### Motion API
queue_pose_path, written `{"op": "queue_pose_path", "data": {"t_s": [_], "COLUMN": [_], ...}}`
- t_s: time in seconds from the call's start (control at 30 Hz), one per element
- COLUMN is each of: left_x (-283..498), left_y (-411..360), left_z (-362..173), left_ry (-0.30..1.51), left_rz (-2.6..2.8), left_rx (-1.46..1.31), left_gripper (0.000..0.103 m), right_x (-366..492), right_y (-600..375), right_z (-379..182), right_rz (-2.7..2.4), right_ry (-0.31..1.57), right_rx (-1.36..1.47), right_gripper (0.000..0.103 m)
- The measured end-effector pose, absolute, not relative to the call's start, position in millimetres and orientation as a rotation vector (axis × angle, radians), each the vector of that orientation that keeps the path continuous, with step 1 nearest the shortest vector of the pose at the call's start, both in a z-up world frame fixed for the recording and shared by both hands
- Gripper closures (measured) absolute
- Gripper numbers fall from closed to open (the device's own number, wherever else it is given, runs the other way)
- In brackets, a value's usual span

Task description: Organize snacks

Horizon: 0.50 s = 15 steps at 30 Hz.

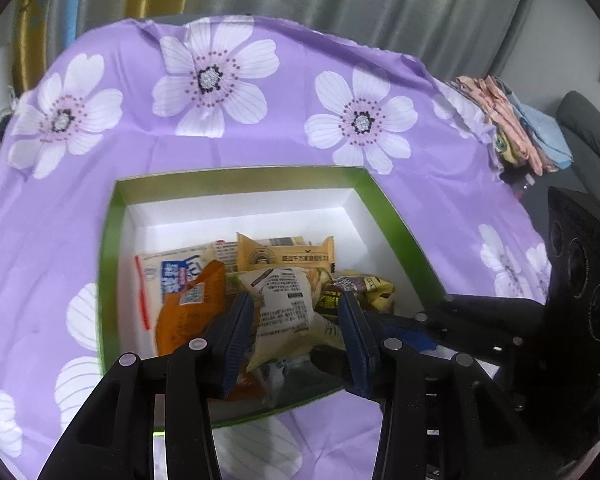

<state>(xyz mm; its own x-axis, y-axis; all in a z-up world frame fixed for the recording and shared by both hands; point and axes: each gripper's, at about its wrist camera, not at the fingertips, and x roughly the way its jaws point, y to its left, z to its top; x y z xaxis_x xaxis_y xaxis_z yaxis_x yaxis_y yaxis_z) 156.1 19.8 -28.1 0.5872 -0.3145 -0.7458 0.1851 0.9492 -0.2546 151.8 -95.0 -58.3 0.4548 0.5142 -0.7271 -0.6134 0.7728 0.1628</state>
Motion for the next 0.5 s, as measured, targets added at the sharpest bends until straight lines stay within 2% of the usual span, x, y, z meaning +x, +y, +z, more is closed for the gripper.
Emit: {"op": "queue_pose_path", "data": {"t_s": [0.07, 0.2, 0.37, 0.4, 0.43, 0.47, 0.5], "left_x": [151, 142, 129, 127, 124, 119, 115], "left_y": [22, 29, 33, 33, 34, 35, 36], "left_z": [-22, -13, 1, 3, 5, 10, 13], "left_ry": [0.887, 0.876, 0.851, 0.847, 0.844, 0.835, 0.827], "left_rz": [-0.28, -0.248, -0.214, -0.207, -0.198, -0.183, -0.173], "left_rx": [-0.145, -0.147, -0.135, -0.132, -0.128, -0.124, -0.12], "left_gripper": [0.059, 0.049, 0.045, 0.041, 0.032, 0.027, 0.022], "right_x": [147, 137, 123, 120, 117, 113, 110], "right_y": [-97, -98, -99, -99, -100, -101, -103], "right_z": [-54, -46, -30, -28, -24, -21, -17], "right_rz": [0.694, 0.679, 0.662, 0.657, 0.652, 0.641, 0.626], "right_ry": [0.845, 0.828, 0.796, 0.79, 0.781, 0.769, 0.758], "right_rx": [-0.125, -0.134, -0.149, -0.151, -0.152, -0.151, -0.149], "right_gripper": [0.072, 0.069, 0.061, 0.057, 0.05, 0.044, 0.03]}}
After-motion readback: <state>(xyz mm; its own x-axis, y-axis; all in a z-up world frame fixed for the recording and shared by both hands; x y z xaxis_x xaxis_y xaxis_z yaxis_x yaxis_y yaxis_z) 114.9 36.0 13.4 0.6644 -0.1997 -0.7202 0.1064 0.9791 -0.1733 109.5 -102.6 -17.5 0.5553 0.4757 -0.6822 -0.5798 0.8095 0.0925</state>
